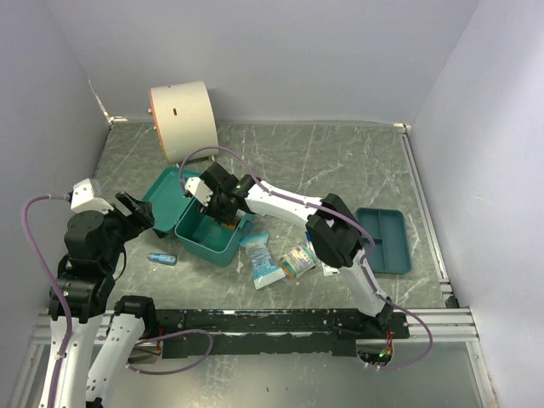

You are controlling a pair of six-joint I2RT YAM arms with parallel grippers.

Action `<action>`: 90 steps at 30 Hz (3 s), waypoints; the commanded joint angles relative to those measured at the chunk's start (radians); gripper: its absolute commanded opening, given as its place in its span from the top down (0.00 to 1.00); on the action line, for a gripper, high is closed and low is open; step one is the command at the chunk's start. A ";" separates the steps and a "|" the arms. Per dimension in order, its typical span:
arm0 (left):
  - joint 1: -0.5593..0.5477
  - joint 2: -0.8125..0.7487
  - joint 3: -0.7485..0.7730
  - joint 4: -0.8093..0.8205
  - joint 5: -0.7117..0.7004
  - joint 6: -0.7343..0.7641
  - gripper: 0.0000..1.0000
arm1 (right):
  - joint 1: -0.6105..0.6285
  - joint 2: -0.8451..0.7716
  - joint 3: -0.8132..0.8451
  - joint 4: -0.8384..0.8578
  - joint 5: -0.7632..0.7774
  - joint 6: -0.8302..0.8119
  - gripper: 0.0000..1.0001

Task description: Organize the medicine kit

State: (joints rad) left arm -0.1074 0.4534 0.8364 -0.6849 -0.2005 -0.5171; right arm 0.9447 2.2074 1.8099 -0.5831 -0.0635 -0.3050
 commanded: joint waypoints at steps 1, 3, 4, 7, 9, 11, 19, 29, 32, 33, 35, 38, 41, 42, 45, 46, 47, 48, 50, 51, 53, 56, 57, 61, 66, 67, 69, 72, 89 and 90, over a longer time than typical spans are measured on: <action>-0.003 -0.011 -0.008 0.017 -0.015 -0.004 0.11 | 0.005 -0.008 0.004 -0.121 0.001 -0.039 0.71; -0.003 -0.009 -0.009 0.016 -0.014 -0.004 0.11 | 0.005 -0.004 0.019 -0.137 0.013 -0.040 0.74; -0.003 -0.009 -0.009 0.016 -0.014 -0.004 0.11 | 0.006 -0.001 0.028 -0.145 0.022 -0.041 0.75; -0.003 -0.010 -0.008 0.015 -0.015 -0.003 0.11 | 0.005 0.009 0.055 -0.173 0.042 -0.040 0.77; -0.003 -0.011 -0.009 0.016 -0.014 -0.003 0.11 | 0.005 0.010 0.069 -0.189 0.064 -0.036 0.75; -0.003 -0.009 -0.009 0.017 -0.013 -0.003 0.11 | 0.005 0.008 0.083 -0.208 0.086 -0.028 0.73; -0.003 0.000 -0.003 0.023 -0.009 -0.005 0.11 | 0.005 -0.080 0.086 -0.141 0.036 0.047 0.58; -0.003 0.027 0.037 0.059 0.099 0.049 0.11 | -0.016 -0.302 -0.098 0.155 0.232 0.323 0.52; -0.004 0.030 0.037 0.089 0.175 0.070 0.09 | -0.046 -0.398 -0.186 0.237 0.326 0.449 0.52; -0.003 0.030 0.036 0.103 0.203 0.075 0.09 | -0.058 -0.434 -0.218 0.251 0.359 0.488 0.52; -0.004 0.034 0.022 0.148 0.260 0.077 0.07 | -0.084 -0.502 -0.304 0.265 0.431 0.556 0.51; -0.003 0.039 -0.005 0.209 0.328 0.065 0.05 | -0.155 -0.602 -0.410 0.237 0.445 0.661 0.50; -0.004 0.043 -0.032 0.271 0.358 0.051 0.02 | -0.241 -0.684 -0.510 0.174 0.418 0.767 0.49; -0.003 0.049 -0.036 0.287 0.360 0.045 0.02 | -0.267 -0.707 -0.547 0.152 0.406 0.809 0.48; -0.004 0.075 -0.041 0.323 0.391 0.040 0.02 | -0.312 -0.782 -0.664 0.104 0.371 0.867 0.42; -0.004 0.083 -0.041 0.333 0.401 0.034 0.03 | -0.320 -0.803 -0.702 0.093 0.351 0.875 0.40; -0.005 0.089 -0.042 0.345 0.421 0.031 0.03 | -0.322 -0.821 -0.739 0.090 0.333 0.881 0.40; -0.003 0.095 -0.044 0.358 0.441 0.028 0.04 | -0.323 -0.839 -0.770 0.079 0.318 0.893 0.39; -0.003 0.107 -0.048 0.384 0.476 0.023 0.04 | -0.323 -0.870 -0.834 0.069 0.292 0.922 0.38; -0.003 0.115 -0.050 0.394 0.491 0.021 0.05 | -0.323 -0.885 -0.863 0.069 0.275 0.937 0.38; -0.003 0.125 -0.053 0.424 0.519 0.011 0.05 | -0.323 -0.912 -0.922 0.129 0.195 0.926 0.37; -0.004 0.138 -0.068 0.466 0.554 -0.019 0.07 | -0.278 -0.922 -0.996 0.306 -0.090 0.833 0.38; -0.004 0.139 -0.072 0.477 0.560 -0.030 0.07 | -0.241 -0.918 -1.001 0.332 -0.077 0.833 0.38; -0.004 0.141 -0.070 0.497 0.582 -0.053 0.07 | -0.173 -0.853 -0.973 0.291 0.053 0.894 0.41; -0.003 0.137 -0.061 0.477 0.584 -0.041 0.07 | -0.167 -0.864 -1.032 0.273 0.138 0.986 0.42; -0.003 0.134 -0.062 0.474 0.586 -0.040 0.07 | -0.167 -0.869 -1.053 0.307 0.111 0.986 0.42; -0.004 0.129 -0.067 0.470 0.587 -0.041 0.07 | -0.159 -0.851 -1.074 0.371 0.049 0.988 0.42; -0.004 0.122 -0.067 0.458 0.583 -0.038 0.07 | -0.125 -0.794 -1.060 0.430 0.012 0.971 0.42; -0.004 0.095 -0.080 0.393 0.501 -0.015 0.07 | -0.100 -0.599 -0.983 0.444 -0.016 0.944 0.73; -0.004 0.096 -0.080 0.393 0.502 -0.015 0.07 | -0.101 -0.604 -0.988 0.451 -0.016 0.949 0.76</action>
State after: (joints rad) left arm -0.1078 0.5529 0.7689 -0.2840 0.3237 -0.5495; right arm 0.8444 1.6100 0.8284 -0.1719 -0.0475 0.6388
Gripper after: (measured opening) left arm 0.928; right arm 0.284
